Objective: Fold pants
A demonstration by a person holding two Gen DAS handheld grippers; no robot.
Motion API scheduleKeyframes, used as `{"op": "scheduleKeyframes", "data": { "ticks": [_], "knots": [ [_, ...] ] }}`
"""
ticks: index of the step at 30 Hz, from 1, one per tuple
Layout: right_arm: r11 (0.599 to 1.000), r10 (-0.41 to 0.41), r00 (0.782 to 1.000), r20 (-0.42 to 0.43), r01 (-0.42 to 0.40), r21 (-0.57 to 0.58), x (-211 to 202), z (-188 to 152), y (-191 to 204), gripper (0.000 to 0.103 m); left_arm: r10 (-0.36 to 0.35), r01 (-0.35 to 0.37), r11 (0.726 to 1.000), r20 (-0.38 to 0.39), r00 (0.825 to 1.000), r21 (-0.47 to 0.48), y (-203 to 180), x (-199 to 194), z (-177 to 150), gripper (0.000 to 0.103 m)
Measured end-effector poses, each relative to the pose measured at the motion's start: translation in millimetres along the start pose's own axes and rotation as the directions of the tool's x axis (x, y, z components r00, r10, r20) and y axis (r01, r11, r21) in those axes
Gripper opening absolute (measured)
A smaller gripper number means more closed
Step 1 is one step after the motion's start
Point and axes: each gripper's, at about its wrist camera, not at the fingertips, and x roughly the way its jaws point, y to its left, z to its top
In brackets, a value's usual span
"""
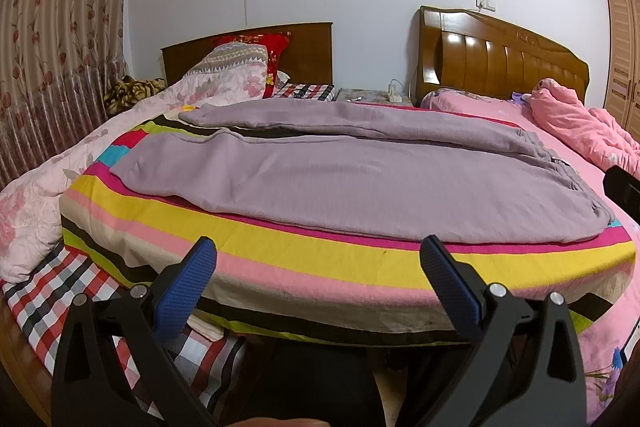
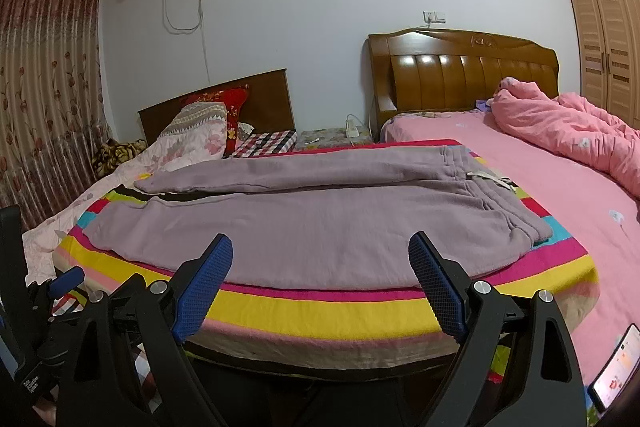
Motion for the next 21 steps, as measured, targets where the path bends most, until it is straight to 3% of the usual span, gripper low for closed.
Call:
{"op": "scheduleKeyframes", "data": {
  "ticks": [21],
  "knots": [
    [1.000,0.004,0.998,-0.060,-0.004,0.008,17.8,-11.2,-8.1,0.087,-0.008,0.009,1.000,-0.062,0.998,0.014,-6.1,15.2,4.1,0.102]
  ]
}}
